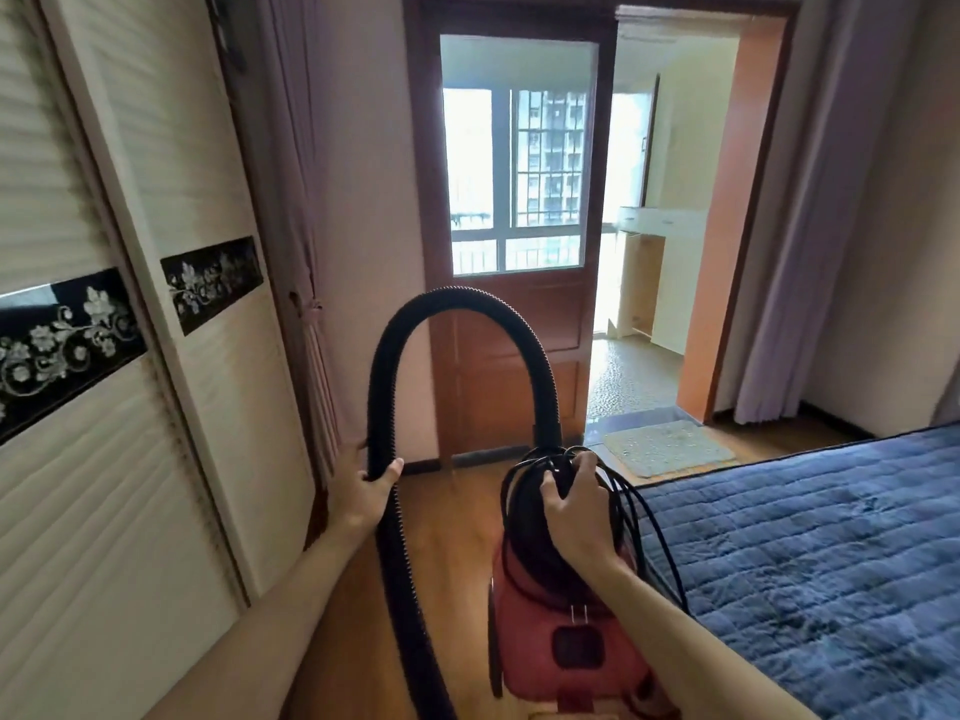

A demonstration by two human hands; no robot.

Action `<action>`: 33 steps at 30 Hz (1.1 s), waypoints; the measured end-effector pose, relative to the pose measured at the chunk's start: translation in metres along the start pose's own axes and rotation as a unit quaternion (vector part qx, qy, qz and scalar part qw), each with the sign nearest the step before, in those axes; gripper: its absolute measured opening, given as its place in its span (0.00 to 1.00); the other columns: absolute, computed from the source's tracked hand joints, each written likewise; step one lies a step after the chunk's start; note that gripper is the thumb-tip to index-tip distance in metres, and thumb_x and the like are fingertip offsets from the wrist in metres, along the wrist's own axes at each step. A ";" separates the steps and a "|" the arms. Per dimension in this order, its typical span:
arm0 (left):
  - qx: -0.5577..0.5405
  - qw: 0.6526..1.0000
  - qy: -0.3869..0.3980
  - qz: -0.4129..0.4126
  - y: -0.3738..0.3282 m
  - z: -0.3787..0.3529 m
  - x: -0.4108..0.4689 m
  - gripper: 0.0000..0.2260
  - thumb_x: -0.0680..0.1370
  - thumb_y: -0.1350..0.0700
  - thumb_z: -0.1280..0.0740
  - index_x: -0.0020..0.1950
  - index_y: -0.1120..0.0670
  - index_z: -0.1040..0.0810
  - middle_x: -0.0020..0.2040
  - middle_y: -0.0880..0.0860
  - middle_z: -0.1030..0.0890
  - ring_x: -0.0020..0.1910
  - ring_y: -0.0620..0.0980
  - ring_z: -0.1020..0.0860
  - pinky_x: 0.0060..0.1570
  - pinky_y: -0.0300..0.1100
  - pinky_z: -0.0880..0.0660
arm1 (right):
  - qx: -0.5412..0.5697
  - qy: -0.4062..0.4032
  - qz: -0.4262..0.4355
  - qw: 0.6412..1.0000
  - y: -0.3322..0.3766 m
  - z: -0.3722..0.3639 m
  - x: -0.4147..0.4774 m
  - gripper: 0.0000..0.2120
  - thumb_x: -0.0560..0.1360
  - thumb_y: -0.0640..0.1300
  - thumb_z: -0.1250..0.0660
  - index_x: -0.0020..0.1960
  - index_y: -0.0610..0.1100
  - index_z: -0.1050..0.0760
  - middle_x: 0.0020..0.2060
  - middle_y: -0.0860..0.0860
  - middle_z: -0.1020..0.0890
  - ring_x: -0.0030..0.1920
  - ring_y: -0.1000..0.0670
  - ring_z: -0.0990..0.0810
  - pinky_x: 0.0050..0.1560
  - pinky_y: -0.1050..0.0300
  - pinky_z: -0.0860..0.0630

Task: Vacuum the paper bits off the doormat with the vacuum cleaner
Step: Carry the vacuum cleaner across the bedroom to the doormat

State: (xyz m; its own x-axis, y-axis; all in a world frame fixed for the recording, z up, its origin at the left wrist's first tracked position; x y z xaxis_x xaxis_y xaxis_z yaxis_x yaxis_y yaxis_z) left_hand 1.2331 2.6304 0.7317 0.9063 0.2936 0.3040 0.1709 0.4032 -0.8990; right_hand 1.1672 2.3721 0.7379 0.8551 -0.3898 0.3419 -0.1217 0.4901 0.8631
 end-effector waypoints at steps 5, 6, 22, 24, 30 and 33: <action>0.003 0.999 0.027 0.017 0.015 -0.052 0.058 0.18 0.76 0.54 0.27 0.63 0.55 0.28 0.48 0.53 0.19 0.37 0.49 0.21 0.33 0.38 0.26 | -0.008 0.001 -0.005 1.000 -0.023 -0.027 0.058 0.09 0.78 0.40 0.35 0.54 0.42 0.34 0.33 0.55 0.24 0.32 0.60 0.25 0.32 0.71 0.30; 0.000 0.999 0.028 0.015 0.019 -0.061 0.073 0.19 0.76 0.54 0.26 0.63 0.55 0.28 0.49 0.53 0.19 0.38 0.49 0.20 0.33 0.38 0.26 | -0.010 -0.002 -0.008 1.000 -0.027 -0.035 0.071 0.09 0.78 0.40 0.35 0.53 0.42 0.35 0.33 0.55 0.24 0.32 0.60 0.25 0.32 0.72 0.31; 0.010 0.997 0.065 0.039 0.069 -0.179 0.327 0.18 0.74 0.50 0.25 0.60 0.52 0.28 0.40 0.53 0.19 0.35 0.51 0.19 0.34 0.44 0.22 | -0.022 -0.039 -0.019 0.999 -0.050 -0.167 0.298 0.09 0.78 0.40 0.35 0.54 0.38 0.34 0.31 0.52 0.26 0.30 0.57 0.26 0.30 0.72 0.30; 0.002 0.997 0.072 0.039 0.075 -0.189 0.356 0.18 0.74 0.50 0.25 0.59 0.50 0.29 0.42 0.56 0.18 0.36 0.54 0.17 0.36 0.48 0.18 | -0.024 -0.039 -0.018 0.999 -0.054 -0.177 0.322 0.09 0.79 0.40 0.35 0.54 0.38 0.34 0.31 0.52 0.26 0.30 0.58 0.26 0.29 0.72 0.30; 0.003 0.997 0.065 0.045 0.094 -0.224 0.429 0.18 0.73 0.50 0.24 0.57 0.47 0.30 0.42 0.57 0.17 0.36 0.56 0.17 0.37 0.50 0.17 | -0.042 -0.035 -0.011 0.998 -0.079 -0.210 0.400 0.08 0.79 0.40 0.36 0.55 0.40 0.33 0.32 0.53 0.25 0.31 0.59 0.26 0.29 0.73 0.30; -0.005 0.996 0.069 0.053 0.098 -0.251 0.463 0.18 0.74 0.51 0.25 0.58 0.49 0.29 0.42 0.57 0.17 0.34 0.54 0.18 0.29 0.42 0.21 | -0.043 -0.038 -0.014 0.998 -0.097 -0.229 0.444 0.09 0.79 0.40 0.35 0.55 0.40 0.34 0.32 0.53 0.25 0.31 0.59 0.25 0.28 0.71 0.31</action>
State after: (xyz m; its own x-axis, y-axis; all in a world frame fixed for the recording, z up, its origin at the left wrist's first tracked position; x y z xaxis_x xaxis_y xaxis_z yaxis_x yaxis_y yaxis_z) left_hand 1.7665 2.5883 0.7053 0.9639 0.2111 0.1622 0.0752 0.3683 -0.9267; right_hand 1.6741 2.3297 0.7210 0.8161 -0.4615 0.3478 -0.0508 0.5423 0.8387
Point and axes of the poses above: each hand's wrist, its own x-axis towards the middle knuckle, its own z-axis out of the back of the hand, y = z × x, the point moved 1 cm from there along x, towards the middle knuckle
